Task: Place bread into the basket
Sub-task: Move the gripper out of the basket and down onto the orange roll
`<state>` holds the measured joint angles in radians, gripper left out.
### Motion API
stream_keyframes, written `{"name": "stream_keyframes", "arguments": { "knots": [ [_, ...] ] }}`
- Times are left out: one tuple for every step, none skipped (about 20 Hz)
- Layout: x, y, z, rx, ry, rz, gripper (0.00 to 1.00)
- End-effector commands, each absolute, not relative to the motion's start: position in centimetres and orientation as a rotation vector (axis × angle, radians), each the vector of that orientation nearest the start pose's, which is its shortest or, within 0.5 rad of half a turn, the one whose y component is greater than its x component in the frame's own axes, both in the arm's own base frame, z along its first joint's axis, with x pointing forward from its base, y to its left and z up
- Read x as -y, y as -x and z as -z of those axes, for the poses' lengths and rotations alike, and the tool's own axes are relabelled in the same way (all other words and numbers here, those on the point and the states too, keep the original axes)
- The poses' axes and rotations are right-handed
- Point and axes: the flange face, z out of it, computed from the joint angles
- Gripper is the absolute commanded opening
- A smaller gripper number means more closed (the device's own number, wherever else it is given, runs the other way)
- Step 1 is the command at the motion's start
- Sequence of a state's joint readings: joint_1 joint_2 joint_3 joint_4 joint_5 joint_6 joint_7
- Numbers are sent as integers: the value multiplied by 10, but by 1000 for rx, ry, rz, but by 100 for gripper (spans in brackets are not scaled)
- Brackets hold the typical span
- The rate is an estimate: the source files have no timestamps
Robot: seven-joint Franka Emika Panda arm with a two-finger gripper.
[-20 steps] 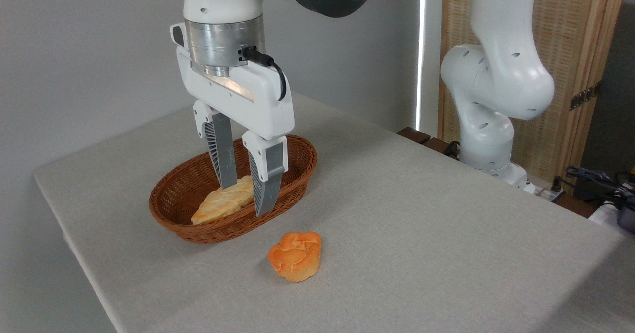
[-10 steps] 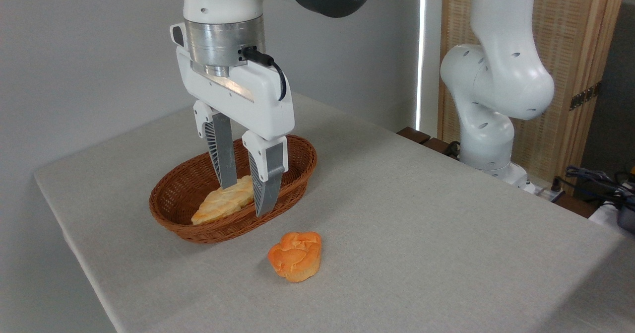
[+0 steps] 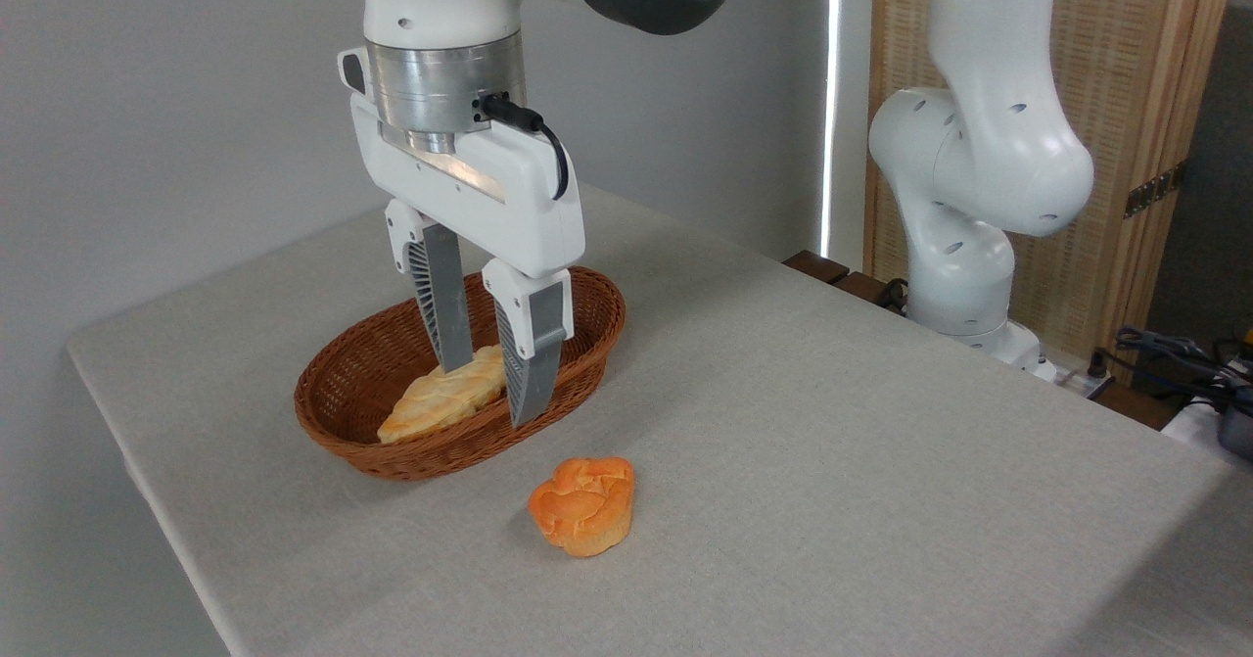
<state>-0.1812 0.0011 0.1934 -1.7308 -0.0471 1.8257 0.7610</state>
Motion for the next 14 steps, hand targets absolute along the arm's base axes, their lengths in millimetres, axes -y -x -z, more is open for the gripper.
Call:
{"name": "stream_keyframes", "arguments": {
  "knots": [
    [-6, -568, -570, -1140, 2946, 96, 100],
    [-6, -567, -565, -1150, 2947, 81, 100],
    [-7, -563, -549, -1201, 2937, 30, 100],
    [-7, -560, -539, -1253, 2923, 4, 100],
    [-9, -556, -526, -1314, 2902, -31, 100],
    [-10, -554, -514, -1372, 2883, -52, 100],
    [-10, -552, -505, -1412, 2872, -72, 100],
    [-11, -550, -499, -1426, 2867, -84, 100],
    [-10, -549, -485, -1455, 2852, -81, 100],
    [-10, -548, -474, -1473, 2840, -72, 100],
    [-10, -547, -463, -1487, 2828, -59, 100],
    [-10, -547, -453, -1500, 2813, -45, 100],
    [-11, -546, -448, -1507, 2802, -28, 100],
    [-11, -547, -443, -1506, 2801, -27, 100]
  ]
}}
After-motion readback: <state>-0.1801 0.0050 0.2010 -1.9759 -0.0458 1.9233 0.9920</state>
